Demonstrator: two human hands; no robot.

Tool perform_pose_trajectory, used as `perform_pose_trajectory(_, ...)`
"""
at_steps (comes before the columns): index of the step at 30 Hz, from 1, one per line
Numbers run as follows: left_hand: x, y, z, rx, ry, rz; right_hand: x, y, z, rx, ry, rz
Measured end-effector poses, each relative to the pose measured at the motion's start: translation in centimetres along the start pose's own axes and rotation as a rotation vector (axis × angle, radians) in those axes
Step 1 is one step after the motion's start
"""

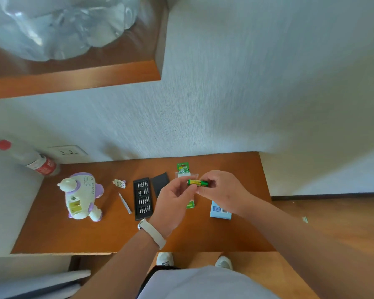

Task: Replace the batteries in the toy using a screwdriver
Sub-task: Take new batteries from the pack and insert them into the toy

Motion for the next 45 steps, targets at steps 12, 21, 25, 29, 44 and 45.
perform_pose_trajectory(12, 0.6, 0.2, 7.7, -0.064, -0.013, -0.128, -1.3, -5.4, -5.5, -0.074, 0.012, -0.004)
perform_pose_trajectory(21, 0.4, -1.8, 18.9, -0.056, 0.08, -0.13, -6.1, -12.0, -13.0, -0.17, 0.033, -0.026)
perform_pose_trajectory(25, 0.4, -2.7, 23.5, -0.049, 0.141, -0.12, -8.4, -13.9, -16.6, -0.181, 0.043, -0.042)
perform_pose_trajectory(29, 0.2, -3.8, 27.5, 0.042, 0.125, -0.067, -10.7, -15.9, -19.8, -0.175, 0.026, -0.055)
perform_pose_trajectory(44, -0.6, -3.8, 34.5, -0.528, 0.107, -0.199, -15.6, -19.9, -24.0, 0.246, -0.146, 0.155)
perform_pose_trajectory(45, -0.8, -3.9, 34.7, -0.542, 0.125, -0.186, -15.9, -19.9, -24.2, 0.25, -0.155, 0.162)
Point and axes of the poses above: each hand's wrist, its own x-axis away from the middle knuckle, its own z-axis out of the back of the hand, y = z × x, the point moved 6 cm from there along -x, towards the middle knuckle, and after that the axes turned 11 degrees about z, right-handed, at the moved point
